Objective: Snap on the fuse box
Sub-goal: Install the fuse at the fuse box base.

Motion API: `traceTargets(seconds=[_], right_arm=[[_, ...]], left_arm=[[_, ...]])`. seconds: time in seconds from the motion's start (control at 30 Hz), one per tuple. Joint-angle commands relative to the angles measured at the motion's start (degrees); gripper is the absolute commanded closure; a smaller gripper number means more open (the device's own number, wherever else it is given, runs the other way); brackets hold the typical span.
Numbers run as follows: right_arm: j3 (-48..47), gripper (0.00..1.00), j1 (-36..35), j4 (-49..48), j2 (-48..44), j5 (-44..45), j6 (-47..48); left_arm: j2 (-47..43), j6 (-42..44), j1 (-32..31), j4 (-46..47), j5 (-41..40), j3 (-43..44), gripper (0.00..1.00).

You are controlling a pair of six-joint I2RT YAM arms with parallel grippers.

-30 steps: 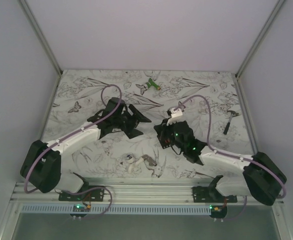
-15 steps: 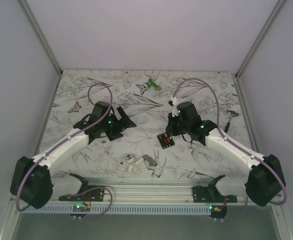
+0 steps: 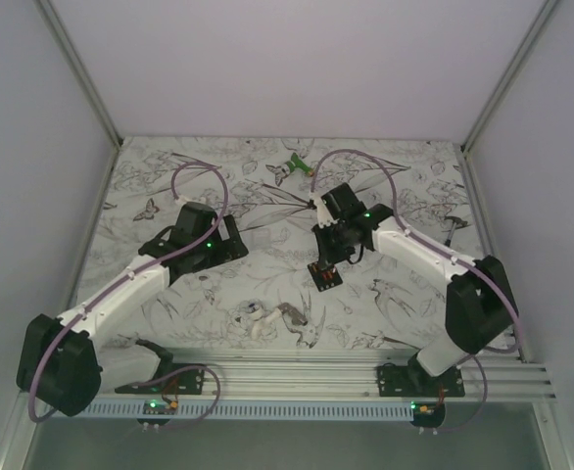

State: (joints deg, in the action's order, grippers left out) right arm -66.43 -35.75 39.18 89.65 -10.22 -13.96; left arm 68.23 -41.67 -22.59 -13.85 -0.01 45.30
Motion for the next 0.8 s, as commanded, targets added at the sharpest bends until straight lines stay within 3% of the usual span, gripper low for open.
traceTargets(seconds=[0.0,0.3,0.77], right_arm=[[-4.11,1.00,0.04,4.87,3.99,-2.77,2.03],[-7.83,1.00,-2.02,6.70,10.78,0.27,2.02],[-7.53,1.00,-2.90,5.63,13.88,2.58,0.51]], left_arm=[[0.65,3.61,0.75,-2.51,-4.66,-0.73,0.00],[2.16,3.91,1.30,-3.03,-5.13,-0.32,0.00],[3.06,3.65,1.58,-3.73,-4.59,0.14,0.00]])
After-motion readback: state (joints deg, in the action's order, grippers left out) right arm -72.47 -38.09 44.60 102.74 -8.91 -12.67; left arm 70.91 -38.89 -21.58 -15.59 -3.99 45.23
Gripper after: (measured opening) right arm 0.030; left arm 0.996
